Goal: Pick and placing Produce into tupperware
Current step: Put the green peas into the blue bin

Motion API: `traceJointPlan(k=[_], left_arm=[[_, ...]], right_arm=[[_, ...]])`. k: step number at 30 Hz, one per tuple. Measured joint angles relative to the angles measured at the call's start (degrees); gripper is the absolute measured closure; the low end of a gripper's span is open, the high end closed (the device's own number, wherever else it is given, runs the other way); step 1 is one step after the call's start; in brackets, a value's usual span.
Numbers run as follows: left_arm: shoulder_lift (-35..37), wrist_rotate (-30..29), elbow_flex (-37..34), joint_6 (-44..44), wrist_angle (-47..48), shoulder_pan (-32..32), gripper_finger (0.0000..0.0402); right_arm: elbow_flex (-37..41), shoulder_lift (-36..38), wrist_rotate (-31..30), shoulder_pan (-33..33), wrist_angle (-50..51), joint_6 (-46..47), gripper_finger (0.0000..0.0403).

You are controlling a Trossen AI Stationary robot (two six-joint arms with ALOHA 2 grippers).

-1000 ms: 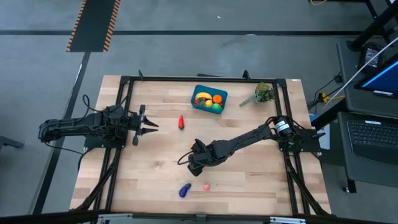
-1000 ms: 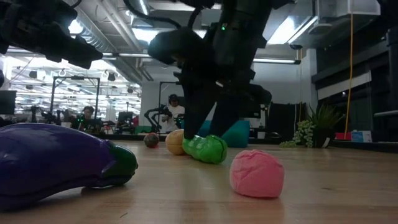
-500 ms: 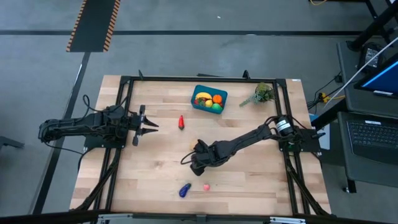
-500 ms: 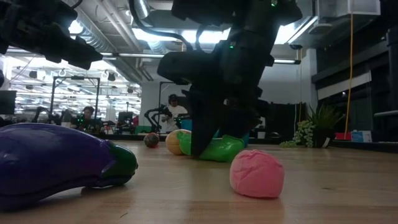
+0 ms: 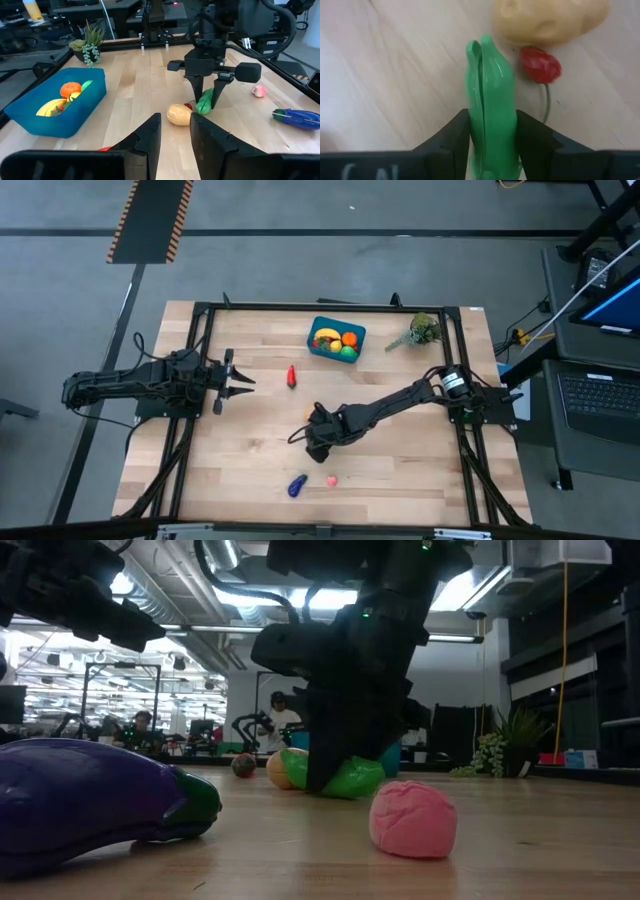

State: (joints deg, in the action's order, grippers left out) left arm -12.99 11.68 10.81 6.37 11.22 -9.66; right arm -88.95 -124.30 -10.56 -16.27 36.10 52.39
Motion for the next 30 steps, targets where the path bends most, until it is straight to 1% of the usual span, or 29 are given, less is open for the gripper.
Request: traceJointPlan(k=[6,11,16,19,22,24,27,30], left_arm=[[0.0,0.0,0.0,0.0,0.8,0.0,0.03],[0.0,0.0,0.0,-0.1,1.2,0.0,0.0305],[0.0,0.0,0.0,-0.2,2.6,0.0,0.0315],[0.0,0.0,0.0,-0.3,3.0,0.0,0.0321],[0.0,0.0,0.0,-1.3,3.6,0.0,0.0326],[0.0,0.0,0.0,-1.6,3.7,0.0,0.033],[0.0,0.1,0.0,-1.7,4.0,0.0,0.0335],[0.0,1.7,0.0,-1.7,4.0,0.0,0.0339]], right_arm=[[-2.7,0.0,0.1,0.0,1.3,-4.2,0.0269],[-7.9,0.0,-1.6,0.0,8.1,-8.8,0.0269],[-13.3,1.2,-8.6,0.0,21.6,-10.9,0.0269],[-14.7,3.4,-11.8,0.0,27.2,-10.5,0.0269],[-14.7,6.5,-15.1,-0.1,31.1,-9.3,0.0269],[-14.7,8.4,-18.4,-0.5,34.3,-7.7,0.0269],[-14.7,10.6,-23.8,-1.6,36.8,-6.2,0.0269],[-14.7,12.0,-27.4,-2.8,38.1,-6.0,0.0269]])
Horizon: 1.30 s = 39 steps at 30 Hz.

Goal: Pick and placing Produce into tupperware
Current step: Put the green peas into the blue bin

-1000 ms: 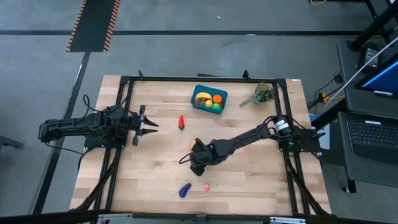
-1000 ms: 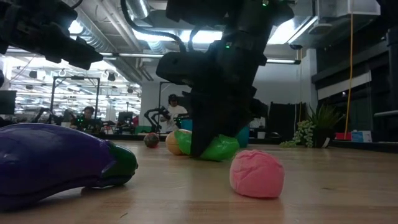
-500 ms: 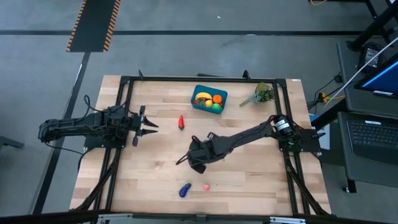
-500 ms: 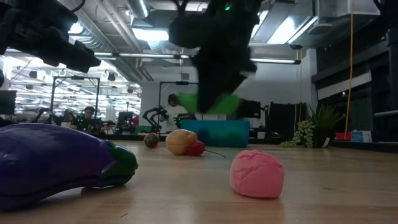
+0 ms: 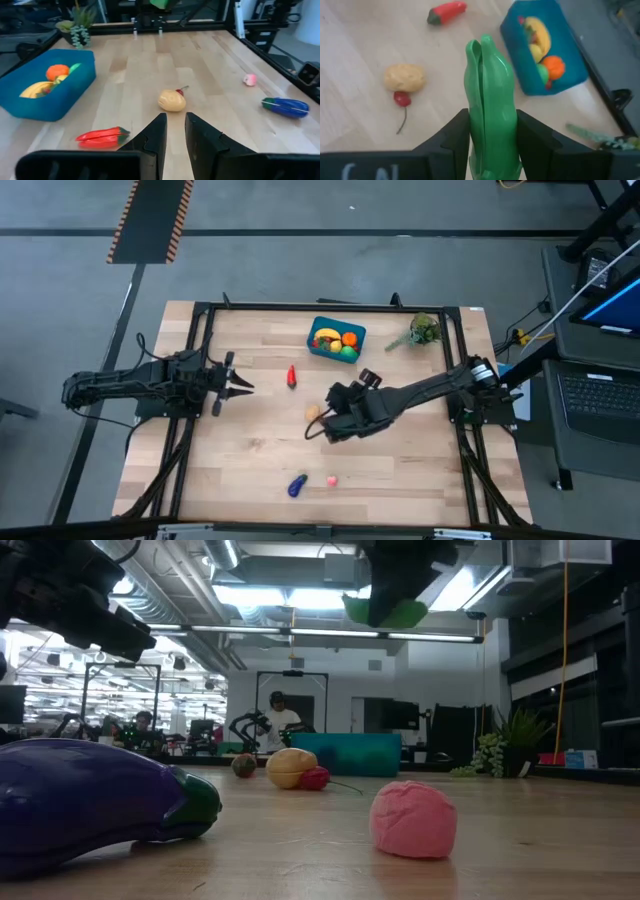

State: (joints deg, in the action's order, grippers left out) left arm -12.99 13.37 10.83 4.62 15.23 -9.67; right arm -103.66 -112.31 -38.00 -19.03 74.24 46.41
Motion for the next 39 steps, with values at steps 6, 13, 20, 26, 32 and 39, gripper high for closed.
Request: traceJointPlan(k=[6,13,20,26,32,39], left_arm=[[0.0,1.2,0.0,0.0,0.0,0.0,0.0346],[0.0,1.2,0.0,0.0,0.2,0.0,0.0355],[0.0,1.2,0.0,0.0,0.2,0.0,0.0364],[0.0,1.2,0.0,0.0,0.2,0.0,0.0372],[0.0,1.2,0.0,-0.1,0.2,0.0,0.0379],[0.0,1.2,0.0,-0.1,0.2,0.0,0.0388]], right_arm=[[2.2,0.6,-4.4,-1.5,1.5,4.6,0.0269],[13.8,0.6,-4.9,-3.4,-6.3,12.2,0.0269],[22.1,0.9,-5.5,-3.4,-20.1,12.8,0.0269],[29.2,3.2,-6.1,-2.9,-39.0,4.3,0.0269],[40.0,8.4,-6.6,-1.3,-67.4,-10.7,0.0269],[53.7,16.3,-1.3,1.2,-91.4,-21.8,0.0269]])
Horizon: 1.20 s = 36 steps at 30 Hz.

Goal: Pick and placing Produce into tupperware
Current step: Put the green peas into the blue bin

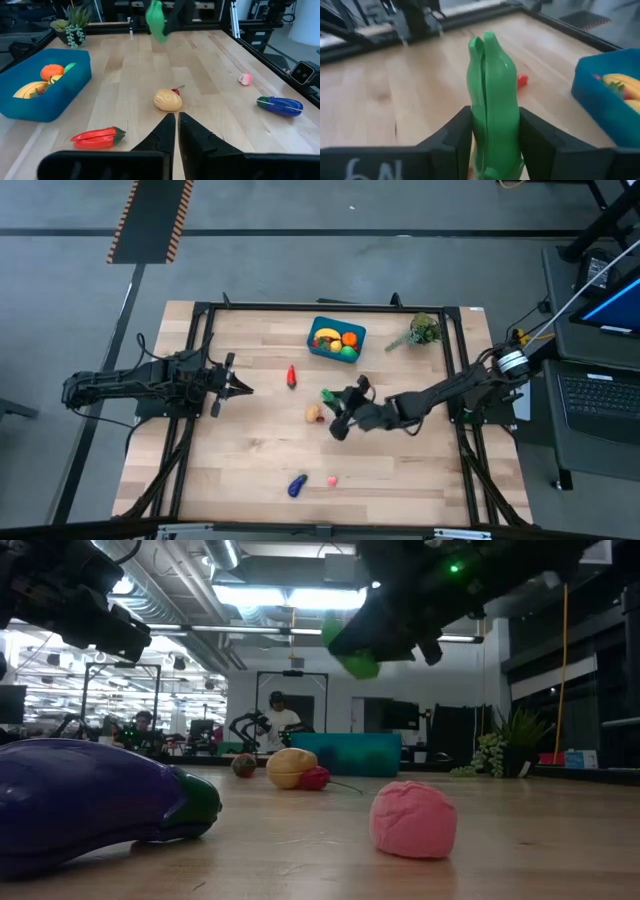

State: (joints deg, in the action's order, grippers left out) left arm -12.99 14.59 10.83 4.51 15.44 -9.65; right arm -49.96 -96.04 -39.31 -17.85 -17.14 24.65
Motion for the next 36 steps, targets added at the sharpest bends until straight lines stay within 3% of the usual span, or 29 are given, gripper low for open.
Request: traceJointPlan(k=[15,27,36], left_arm=[[0.0,-0.1,0.0,0.0,-0.1,0.0,0.0399],[0.0,-0.3,0.0,0.0,-0.3,0.0,0.0371],[0.0,-0.4,0.0,0.0,-1.0,0.0,0.0353]], right_arm=[[18.3,15.1,9.6,3.4,-20.3,-13.1,0.0269],[27.7,18.0,22.1,8.4,-34.5,-17.3,0.0269],[28.7,17.9,32.4,12.9,-36.0,-17.9,0.0269]])
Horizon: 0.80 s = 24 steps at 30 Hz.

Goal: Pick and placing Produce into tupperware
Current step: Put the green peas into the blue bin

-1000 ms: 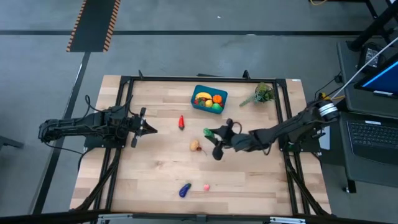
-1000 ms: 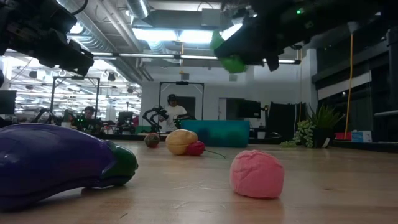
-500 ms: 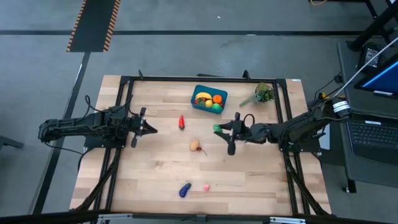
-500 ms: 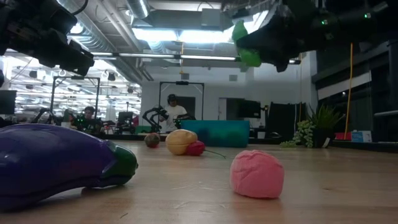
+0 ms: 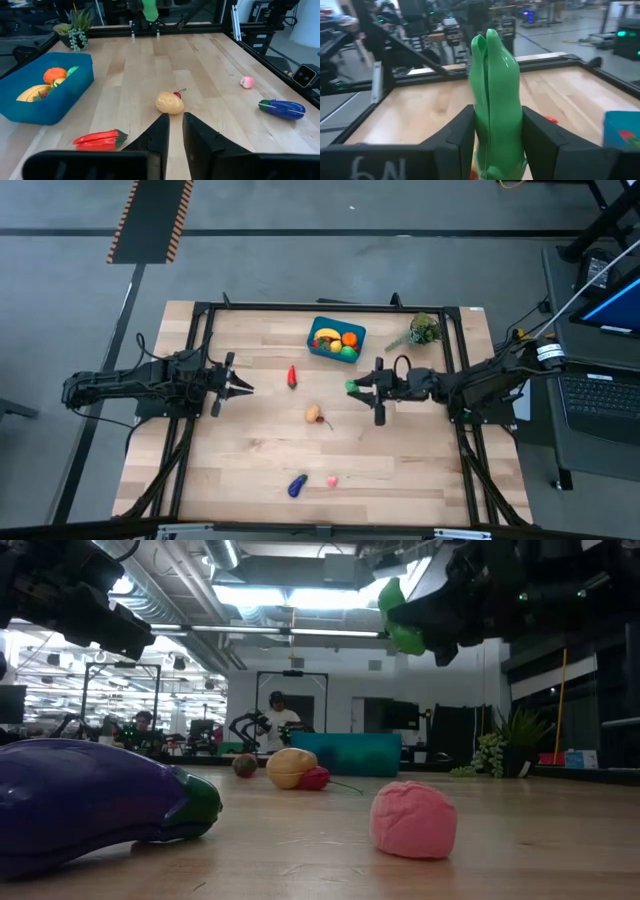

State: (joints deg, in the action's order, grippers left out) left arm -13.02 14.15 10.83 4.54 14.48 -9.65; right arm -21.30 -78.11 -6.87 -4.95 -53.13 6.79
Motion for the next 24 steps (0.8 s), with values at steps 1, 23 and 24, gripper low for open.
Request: traceJointPlan(k=[1,23,24], left_arm=[[0.0,0.0,0.0,0.0,0.0,0.0,0.0352],[0.0,-4.3,0.0,0.1,-2.7,0.0,0.0338],[0.0,-4.6,0.0,0.1,-2.7,0.0,0.034]], right_arm=[[0.0,0.0,1.5,0.6,0.0,-0.1,0.0269],[-3.7,0.0,18.7,21.4,7.2,-0.7,0.0269],[-5.2,0.0,19.9,22.5,9.9,-0.9,0.0269]])
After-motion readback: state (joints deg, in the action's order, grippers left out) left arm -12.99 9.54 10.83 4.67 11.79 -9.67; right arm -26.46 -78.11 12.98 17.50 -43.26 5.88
